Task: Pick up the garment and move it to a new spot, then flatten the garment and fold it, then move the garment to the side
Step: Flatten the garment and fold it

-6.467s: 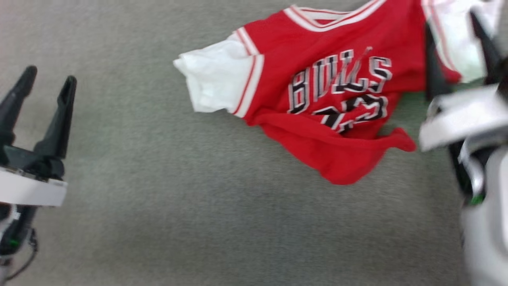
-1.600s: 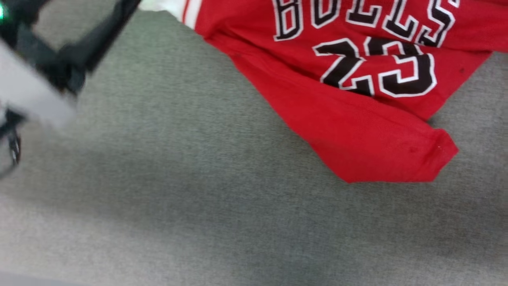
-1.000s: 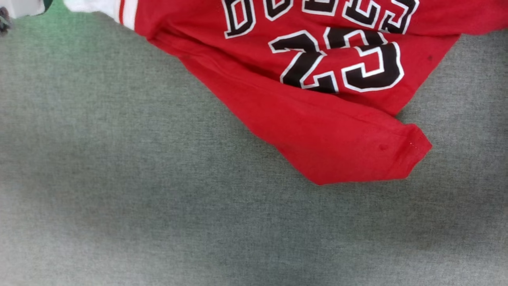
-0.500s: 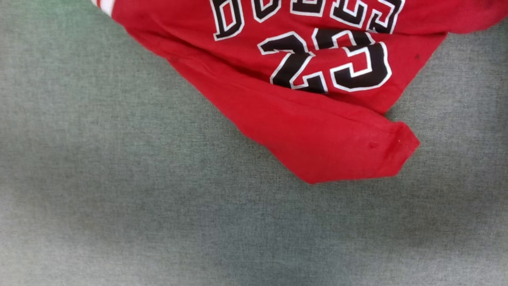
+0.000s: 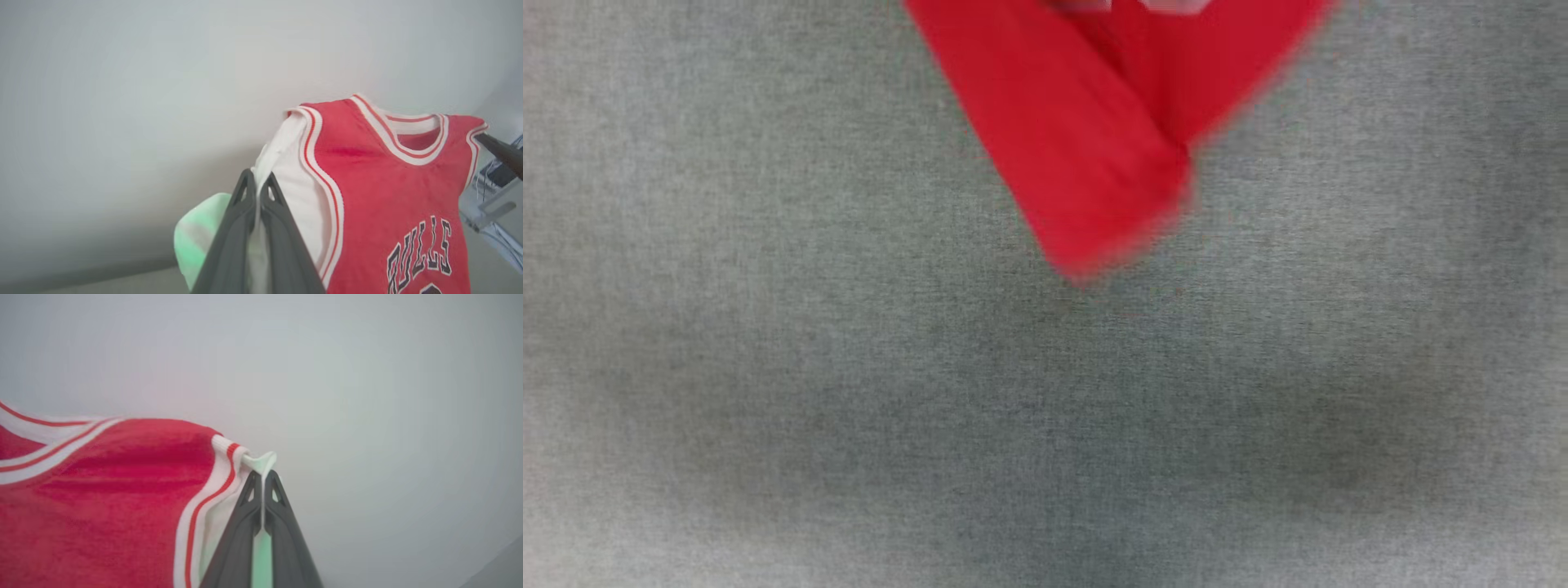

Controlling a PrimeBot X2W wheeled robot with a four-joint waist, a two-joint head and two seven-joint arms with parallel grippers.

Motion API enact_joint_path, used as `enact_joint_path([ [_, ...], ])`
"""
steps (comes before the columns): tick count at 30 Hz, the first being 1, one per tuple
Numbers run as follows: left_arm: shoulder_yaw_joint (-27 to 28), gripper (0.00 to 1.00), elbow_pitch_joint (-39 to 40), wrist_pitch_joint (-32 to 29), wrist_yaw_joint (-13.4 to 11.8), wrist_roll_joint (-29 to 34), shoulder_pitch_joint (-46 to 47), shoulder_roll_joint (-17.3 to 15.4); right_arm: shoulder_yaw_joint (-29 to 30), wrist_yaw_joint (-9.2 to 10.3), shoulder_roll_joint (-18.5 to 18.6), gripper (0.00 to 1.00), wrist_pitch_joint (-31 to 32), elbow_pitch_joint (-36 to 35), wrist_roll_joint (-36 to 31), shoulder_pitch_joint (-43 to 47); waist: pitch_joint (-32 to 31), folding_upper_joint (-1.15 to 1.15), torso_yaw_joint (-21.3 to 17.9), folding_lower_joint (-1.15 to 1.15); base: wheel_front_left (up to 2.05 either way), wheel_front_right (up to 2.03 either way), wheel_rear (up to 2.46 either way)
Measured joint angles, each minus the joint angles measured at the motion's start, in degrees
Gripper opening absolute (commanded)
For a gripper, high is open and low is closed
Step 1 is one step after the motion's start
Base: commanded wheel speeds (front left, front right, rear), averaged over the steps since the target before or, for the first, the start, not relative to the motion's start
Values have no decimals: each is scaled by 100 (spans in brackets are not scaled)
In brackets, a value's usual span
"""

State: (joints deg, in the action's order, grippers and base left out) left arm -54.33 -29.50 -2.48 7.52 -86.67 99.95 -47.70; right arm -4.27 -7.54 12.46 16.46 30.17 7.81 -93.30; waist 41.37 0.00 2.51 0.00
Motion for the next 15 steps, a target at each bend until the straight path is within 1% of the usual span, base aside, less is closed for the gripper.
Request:
enact_joint_path([
  [4, 514, 0, -403, 856, 0, 22, 745, 247, 549, 0, -398, 0, -902, 191, -730, -705, -117, 0, -57, 0, 0, 0, 0],
  [7, 816, 0, -435, 1259, 1, -127, 996, 383, 862, 0, -553, 0, -1512, 328, -1139, -1034, -230, 0, -86, 0, 0, 0, 0],
  [9, 860, 0, -434, 1278, 1, -230, 1003, 412, 957, 0, -590, 0, -1720, 463, -1257, -1139, -313, 0, -96, 0, 0, 0, 0],
  [11, 800, 0, -366, 1223, 1, -252, 867, 358, 869, 0, -581, 0, -1822, 653, -1328, -1148, -392, 0, -98, 0, 0, 0, 0],
  [15, 687, 0, -42, 1156, 0, -434, 75, 214, 490, 0, -444, 0, -1909, 846, -1228, -754, -526, 0, -73, 0, 0, 0, 0],
])
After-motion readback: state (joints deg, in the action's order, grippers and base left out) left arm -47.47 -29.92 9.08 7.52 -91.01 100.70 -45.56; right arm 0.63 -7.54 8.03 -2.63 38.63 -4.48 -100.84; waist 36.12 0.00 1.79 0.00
